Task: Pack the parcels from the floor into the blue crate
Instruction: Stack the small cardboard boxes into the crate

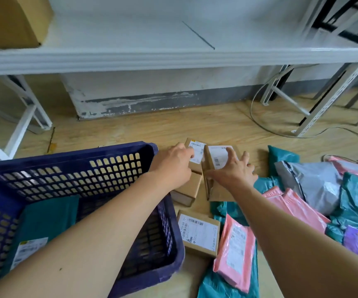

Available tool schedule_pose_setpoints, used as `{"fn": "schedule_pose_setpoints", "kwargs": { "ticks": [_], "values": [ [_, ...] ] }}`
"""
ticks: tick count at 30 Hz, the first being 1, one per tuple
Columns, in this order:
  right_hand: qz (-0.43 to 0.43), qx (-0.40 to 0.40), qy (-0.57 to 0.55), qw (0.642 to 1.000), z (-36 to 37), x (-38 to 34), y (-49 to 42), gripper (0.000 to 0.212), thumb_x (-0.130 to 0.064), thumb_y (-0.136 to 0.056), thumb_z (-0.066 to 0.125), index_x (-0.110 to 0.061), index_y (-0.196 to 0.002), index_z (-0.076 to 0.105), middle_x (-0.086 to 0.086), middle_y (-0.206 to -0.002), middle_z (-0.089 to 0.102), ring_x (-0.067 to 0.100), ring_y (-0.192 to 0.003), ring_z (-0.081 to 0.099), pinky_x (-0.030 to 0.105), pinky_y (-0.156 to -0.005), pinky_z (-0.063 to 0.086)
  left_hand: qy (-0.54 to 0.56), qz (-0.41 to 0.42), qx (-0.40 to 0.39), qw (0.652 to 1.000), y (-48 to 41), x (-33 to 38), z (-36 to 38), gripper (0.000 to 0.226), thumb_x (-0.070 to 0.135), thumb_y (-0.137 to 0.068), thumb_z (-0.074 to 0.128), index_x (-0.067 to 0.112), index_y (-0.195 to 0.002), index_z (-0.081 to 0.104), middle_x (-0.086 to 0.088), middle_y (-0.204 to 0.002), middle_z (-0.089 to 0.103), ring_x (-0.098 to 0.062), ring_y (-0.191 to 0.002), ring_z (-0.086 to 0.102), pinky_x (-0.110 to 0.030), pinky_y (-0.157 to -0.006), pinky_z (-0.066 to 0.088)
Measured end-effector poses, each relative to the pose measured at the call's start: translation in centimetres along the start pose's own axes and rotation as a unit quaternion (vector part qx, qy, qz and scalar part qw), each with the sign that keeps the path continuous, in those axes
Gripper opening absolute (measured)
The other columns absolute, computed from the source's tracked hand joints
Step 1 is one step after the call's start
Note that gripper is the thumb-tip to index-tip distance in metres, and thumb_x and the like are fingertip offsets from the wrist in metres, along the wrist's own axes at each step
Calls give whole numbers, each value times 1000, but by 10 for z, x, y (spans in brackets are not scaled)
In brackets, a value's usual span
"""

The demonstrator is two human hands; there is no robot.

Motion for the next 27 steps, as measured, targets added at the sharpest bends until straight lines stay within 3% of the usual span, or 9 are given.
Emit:
{"fn": "schedule_pose_setpoints", "kwargs": {
  "ticks": [5,9,12,14,17,20,24,27],
  "values": [
    [-47,28,-5,998,-26,-39,51,95,-50,-65,71,-36,-144,19,9,-157,7,36,-135,25,48,-105,26,15,-41,-81,996,31,-16,-6,54,21,-89,54,20,-139,36,-4,-137,40,-24,-120,47,-37,-91,45],
    [-131,43,-16,990,-39,-66,88,96,-48,-63,68,-39,-143,16,7,-157,6,35,-137,21,49,-107,23,146,-149,-85,974,50,-51,-22,55,29,-94,53,17,-142,31,-8,-142,38,-27,-117,51,-35,-88,44],
    [-194,66,-1,979,-49,-86,110,96,-53,-64,65,-38,-144,14,3,-157,4,33,-138,18,47,-108,22,288,-238,-36,927,69,-79,-37,55,43,-97,42,16,-144,30,-7,-143,41,-27,-121,48,-32,-88,40],
    [-215,62,-19,975,-52,-97,120,97,-51,-64,65,-39,-144,14,2,-158,4,33,-140,16,48,-111,21,343,-276,2,898,81,-96,-45,57,51,-97,34,18,-143,32,-7,-143,41,-28,-126,43,-35,-97,39],
    [-258,32,-36,965,-46,-116,135,97,-47,-65,67,-39,-145,14,0,-158,2,32,-141,14,49,-112,19,416,-309,33,854,98,-113,-53,64,57,-96,30,20,-148,25,-6,-153,27,-28,-139,28,-42,-109,26],
    [-316,8,-12,949,-34,-137,150,95,-48,-66,68,-39,-145,15,-1,-158,2,31,-141,16,48,-110,22,498,-340,20,798,108,-126,-50,76,69,-89,27,25,-150,19,-6,-157,18,-29,-143,21,-48,-112,22],
    [-371,-28,24,928,-12,-159,166,94,-49,-66,69,-41,-143,16,-1,-157,3,30,-140,17,49,-110,23,537,-361,-31,762,116,-141,-35,83,83,-73,38,24,-130,52,-12,-138,50,-32,-127,45,-52,-106,36],
    [-392,-56,33,918,2,-167,171,95,-48,-65,70,-41,-144,17,-1,-157,5,29,-139,18,47,-110,22,558,-386,-24,734,125,-156,-20,70,72,-75,53,19,-119,58,-14,-120,59,-31,-113,54,-50,-95,47]
  ]
}}
Point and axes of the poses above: each hand's wrist, its own y-axis away from the middle knuckle, its own z-axis out of the palm, x = y × z, the point moved 7 cm from there along -y, towards the middle knuckle
